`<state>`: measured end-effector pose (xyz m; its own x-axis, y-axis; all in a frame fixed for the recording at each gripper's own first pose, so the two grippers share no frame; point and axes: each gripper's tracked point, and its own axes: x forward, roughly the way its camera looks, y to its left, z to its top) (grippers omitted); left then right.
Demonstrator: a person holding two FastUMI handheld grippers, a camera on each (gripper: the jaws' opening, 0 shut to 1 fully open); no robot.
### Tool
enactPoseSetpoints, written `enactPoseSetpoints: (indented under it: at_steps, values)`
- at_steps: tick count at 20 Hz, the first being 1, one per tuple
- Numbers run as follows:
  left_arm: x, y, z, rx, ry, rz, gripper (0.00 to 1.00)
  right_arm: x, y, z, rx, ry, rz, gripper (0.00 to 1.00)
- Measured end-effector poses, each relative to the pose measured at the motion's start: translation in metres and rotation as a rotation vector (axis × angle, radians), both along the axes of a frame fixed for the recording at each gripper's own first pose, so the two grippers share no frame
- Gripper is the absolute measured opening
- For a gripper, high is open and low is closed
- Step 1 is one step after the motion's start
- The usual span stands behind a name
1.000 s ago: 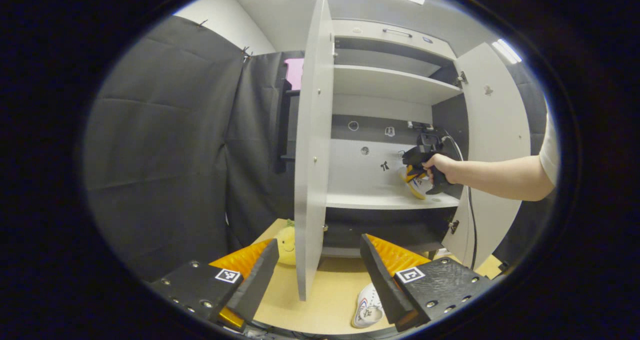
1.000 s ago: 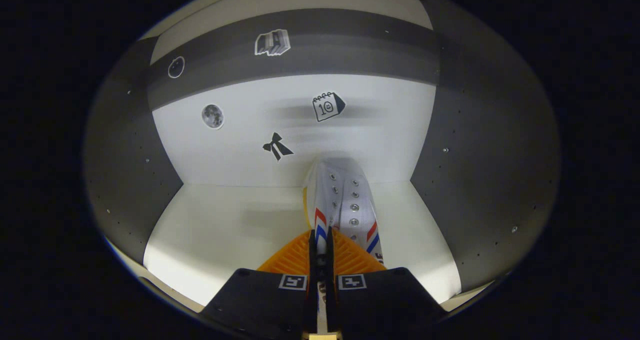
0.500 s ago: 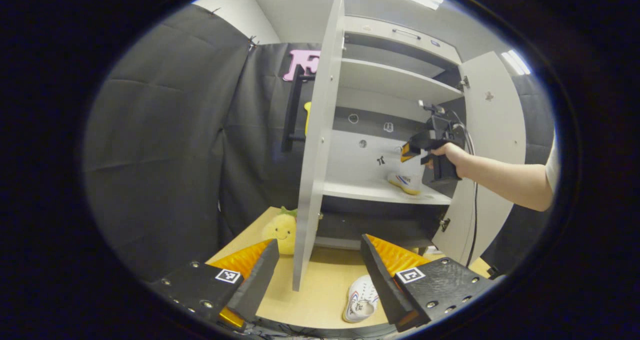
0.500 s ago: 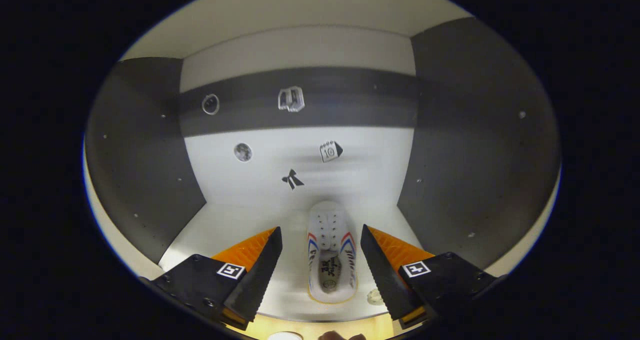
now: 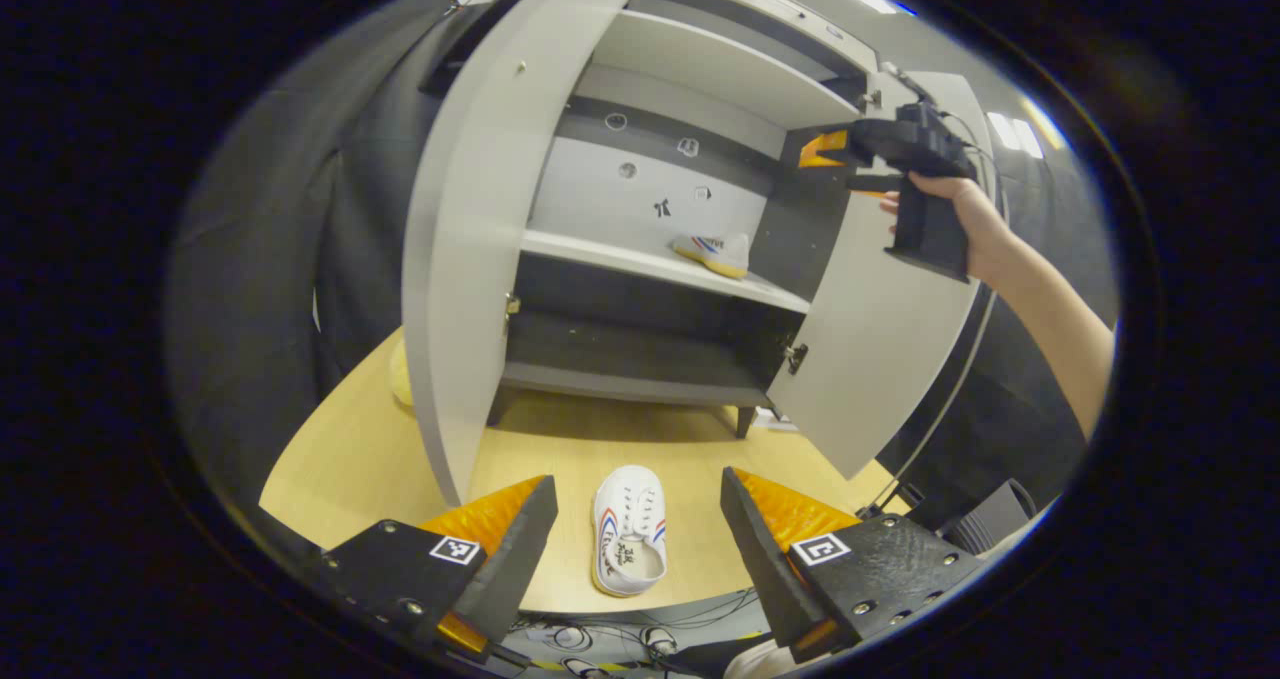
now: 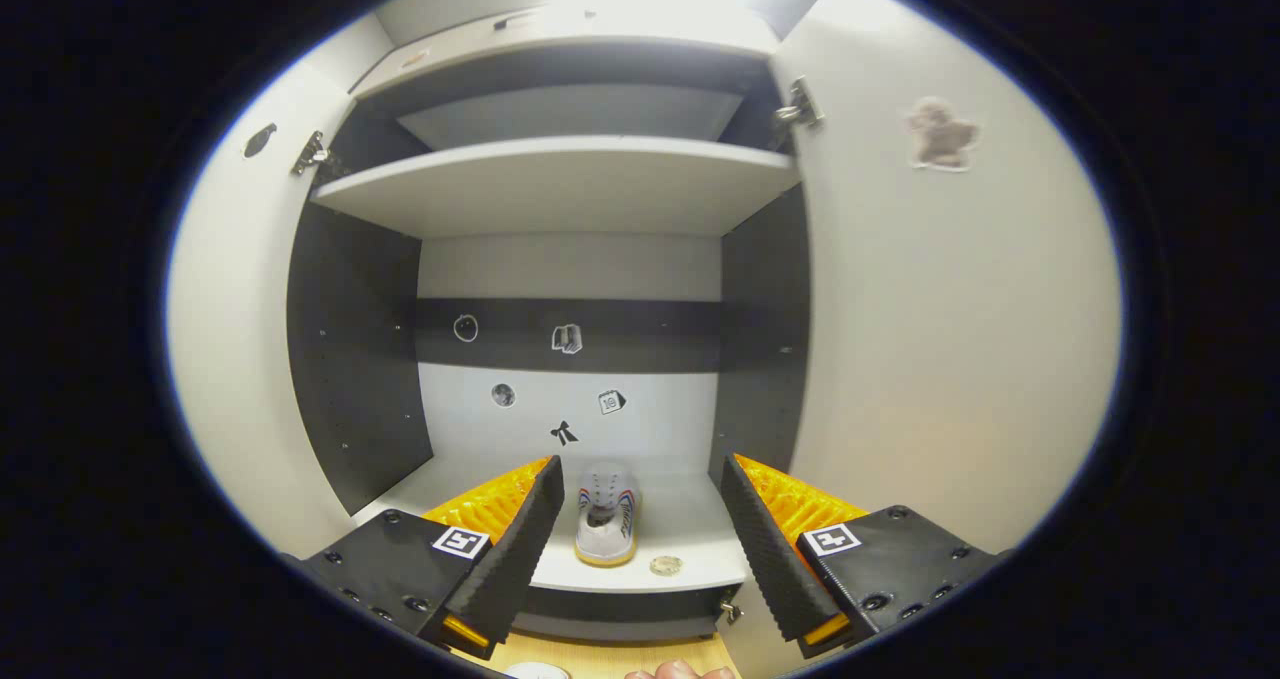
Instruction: Grab one shoe with the right hand and put it into the shoe cabinet, grab the other shoe with the left hand and put it into the shoe cabinet; then close the right door with the right hand and the left door with the left hand.
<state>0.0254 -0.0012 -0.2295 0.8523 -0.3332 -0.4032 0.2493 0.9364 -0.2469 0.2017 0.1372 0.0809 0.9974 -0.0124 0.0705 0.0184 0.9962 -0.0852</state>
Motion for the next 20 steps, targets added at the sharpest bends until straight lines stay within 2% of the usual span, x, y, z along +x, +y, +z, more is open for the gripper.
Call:
enactPoseSetpoints:
  at_steps: [2,3,4,9,11,13,14,15,16,18,20]
  values:
    - [0.008,-0.008,-0.023,0.018,0.040,-0.034,0.96,-0.032,-0.018,-0.013,-0.022,-0.010,-0.024,1.00]
    - [0.011,-0.009,-0.034,0.026,0.058,-0.053,0.96,-0.046,-0.027,-0.023,-0.038,-0.001,-0.037,0.94]
    - [0.016,-0.011,-0.045,0.032,0.074,-0.068,0.96,-0.060,-0.033,-0.033,-0.043,0.012,-0.049,0.98]
    - [0.056,-0.020,-0.102,0.051,0.185,-0.108,0.94,-0.133,-0.058,-0.101,-0.003,0.117,-0.106,0.98]
    - [0.066,-0.024,-0.127,0.065,0.237,-0.133,0.98,-0.157,-0.070,-0.125,-0.011,0.155,-0.136,0.98]
    - [0.077,-0.026,-0.152,0.091,0.285,-0.153,0.98,-0.182,-0.084,-0.141,-0.010,0.181,-0.169,0.98]
    - [0.082,-0.026,-0.166,0.111,0.315,-0.156,0.96,-0.187,-0.088,-0.144,-0.006,0.198,-0.179,0.98]
    - [0.085,-0.025,-0.178,0.131,0.344,-0.154,0.99,-0.196,-0.095,-0.150,-0.004,0.211,-0.195,0.94]
    - [0.086,-0.026,-0.188,0.140,0.374,-0.154,0.96,-0.202,-0.102,-0.155,-0.010,0.228,-0.206,0.98]
    - [0.092,-0.031,-0.208,0.141,0.423,-0.153,0.94,-0.209,-0.116,-0.159,-0.044,0.246,-0.226,0.94]
    - [0.096,-0.032,-0.225,0.149,0.473,-0.147,0.91,-0.212,-0.122,-0.159,-0.060,0.252,-0.214,0.99]
